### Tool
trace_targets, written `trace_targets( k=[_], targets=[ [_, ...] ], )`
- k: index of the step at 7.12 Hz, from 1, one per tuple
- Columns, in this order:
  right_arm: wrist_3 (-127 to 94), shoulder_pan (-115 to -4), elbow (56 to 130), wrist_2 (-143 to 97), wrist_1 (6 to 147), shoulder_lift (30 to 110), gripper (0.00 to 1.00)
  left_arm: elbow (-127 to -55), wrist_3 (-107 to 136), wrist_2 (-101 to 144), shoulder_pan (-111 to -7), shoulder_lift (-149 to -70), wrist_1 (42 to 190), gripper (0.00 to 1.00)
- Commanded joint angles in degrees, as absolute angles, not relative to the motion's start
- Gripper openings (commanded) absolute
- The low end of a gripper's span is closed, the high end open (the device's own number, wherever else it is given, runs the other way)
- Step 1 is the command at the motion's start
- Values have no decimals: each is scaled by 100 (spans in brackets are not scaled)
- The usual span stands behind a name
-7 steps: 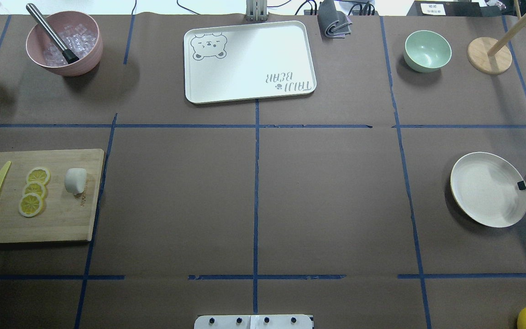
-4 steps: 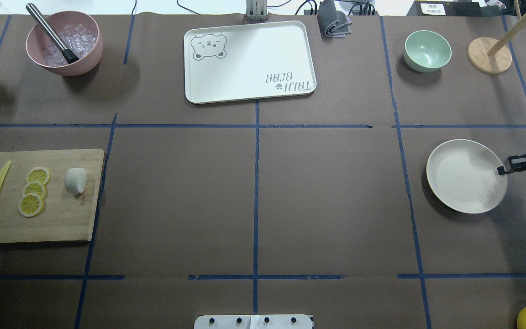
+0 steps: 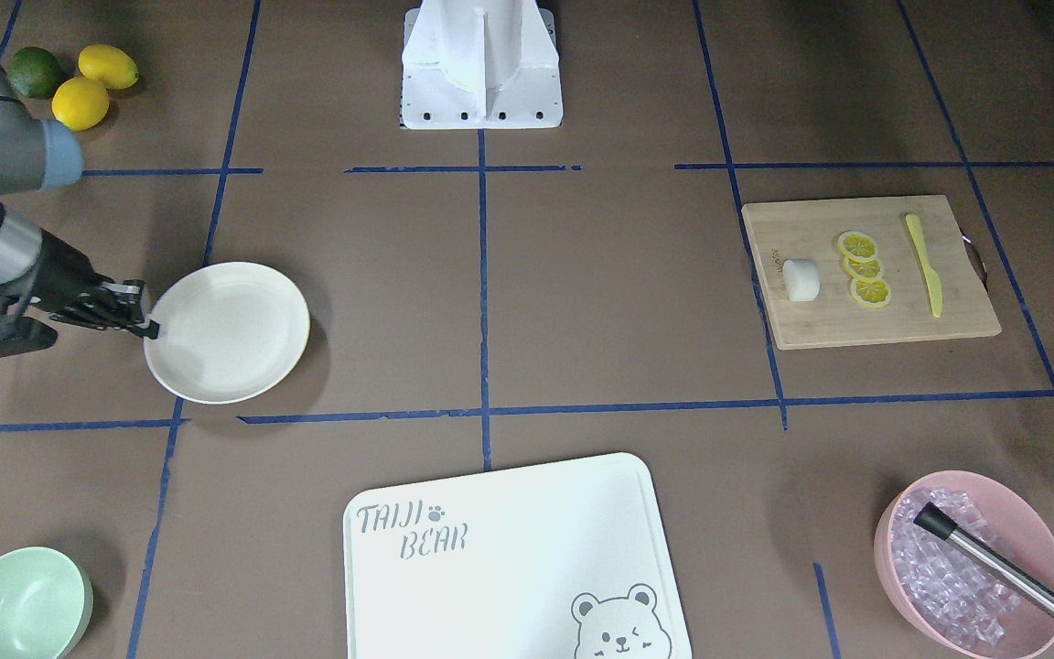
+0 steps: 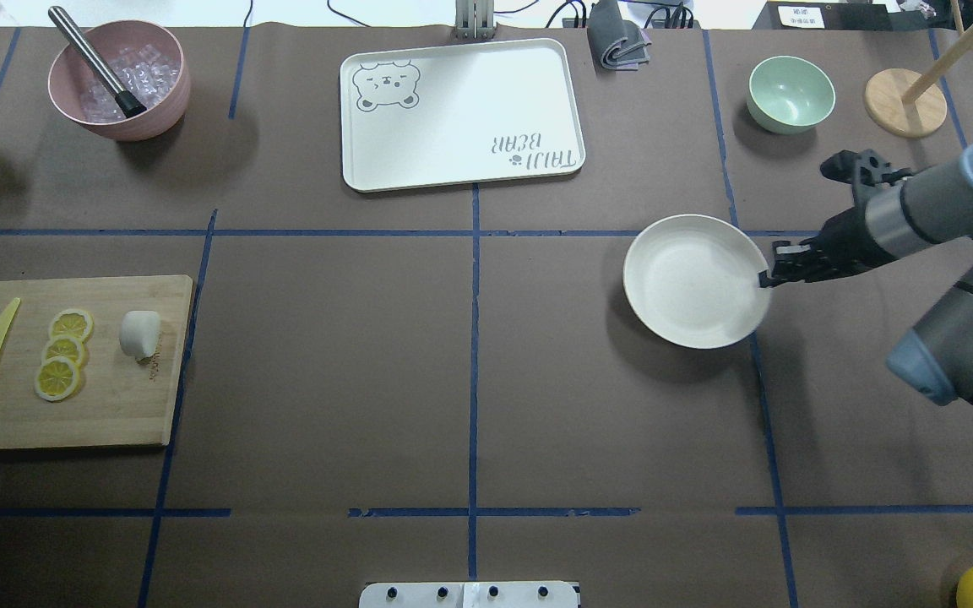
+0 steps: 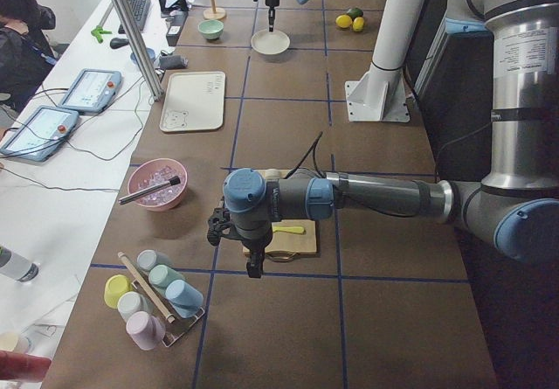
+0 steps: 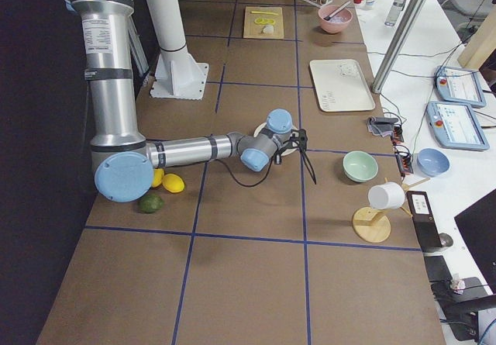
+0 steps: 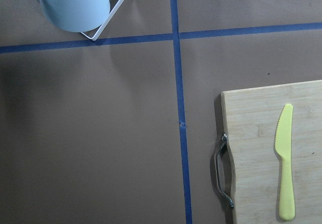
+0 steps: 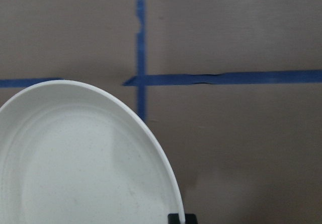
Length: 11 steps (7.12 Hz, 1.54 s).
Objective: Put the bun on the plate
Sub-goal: 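Slide the white plate with the right gripper to the table centre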
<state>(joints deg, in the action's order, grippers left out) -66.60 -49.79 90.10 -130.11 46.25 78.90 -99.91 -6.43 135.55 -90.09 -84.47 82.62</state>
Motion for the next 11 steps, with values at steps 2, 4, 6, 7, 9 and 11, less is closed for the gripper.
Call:
trace_targets(
  k=[2, 4, 6, 7, 9, 11],
  targets=[
    [-8190, -4009, 9026, -12218, 5111, 6596, 0, -9958, -642, 13562, -9009, -8455, 8279, 100],
    [-8524, -3300, 9044, -11335, 5799, 6075, 0, -9949, -642, 13562, -9000, -8455, 8279, 100],
    [-8848, -2955, 9062, -10988, 5827, 6038, 1, -9949, -642, 13562, -9000, -8455, 8279, 100],
    [-8851, -2823, 9044, -10734, 5818, 6038, 4, -9949, -650, 13562, -9000, -8455, 8279, 100],
    [-8868, -2804, 9044, -10671, 5827, 6073, 99, -9932, -642, 13562, -9000, -8455, 8279, 100],
    [-8842, -3065, 9123, -10809, 6123, 6056, 100, -9932, -642, 13562, -8991, -8455, 8279, 100]
  ],
)
